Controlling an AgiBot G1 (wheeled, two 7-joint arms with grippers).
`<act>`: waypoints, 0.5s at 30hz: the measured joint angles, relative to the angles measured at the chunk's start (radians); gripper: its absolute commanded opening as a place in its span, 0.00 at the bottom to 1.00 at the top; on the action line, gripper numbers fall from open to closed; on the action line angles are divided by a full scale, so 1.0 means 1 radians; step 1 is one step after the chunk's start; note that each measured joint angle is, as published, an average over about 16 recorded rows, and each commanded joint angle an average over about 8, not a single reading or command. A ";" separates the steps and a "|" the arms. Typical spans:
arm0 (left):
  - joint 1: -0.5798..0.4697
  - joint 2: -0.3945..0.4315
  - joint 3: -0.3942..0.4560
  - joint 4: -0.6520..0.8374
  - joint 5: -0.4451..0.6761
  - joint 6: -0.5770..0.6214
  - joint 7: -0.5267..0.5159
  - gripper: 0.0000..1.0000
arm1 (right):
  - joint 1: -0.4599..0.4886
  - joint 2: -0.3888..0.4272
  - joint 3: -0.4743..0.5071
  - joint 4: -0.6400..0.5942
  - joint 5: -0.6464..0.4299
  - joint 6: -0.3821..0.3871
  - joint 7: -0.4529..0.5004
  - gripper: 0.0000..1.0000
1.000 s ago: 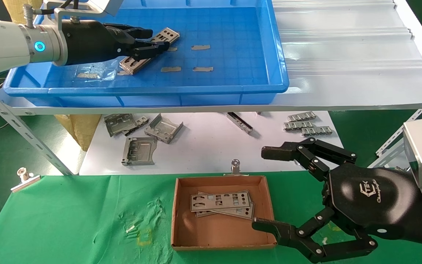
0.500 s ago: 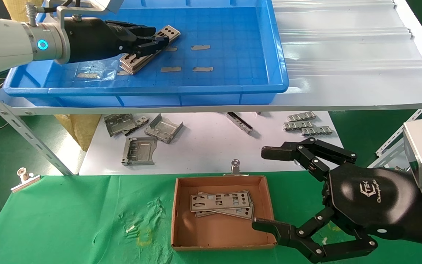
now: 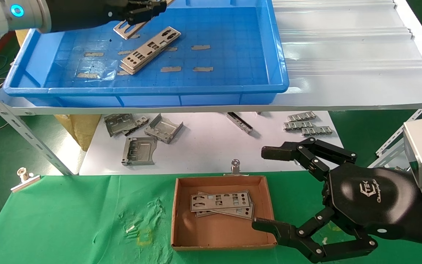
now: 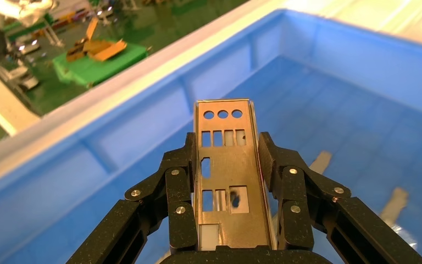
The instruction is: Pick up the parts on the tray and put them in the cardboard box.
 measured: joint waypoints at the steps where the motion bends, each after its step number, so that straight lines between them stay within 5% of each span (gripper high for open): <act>1: -0.002 -0.004 -0.001 -0.002 -0.001 0.020 0.004 0.00 | 0.000 0.000 0.000 0.000 0.000 0.000 0.000 1.00; 15: 0.064 -0.077 0.010 -0.106 -0.040 0.447 0.093 0.00 | 0.000 0.000 0.000 0.000 0.000 0.000 0.000 1.00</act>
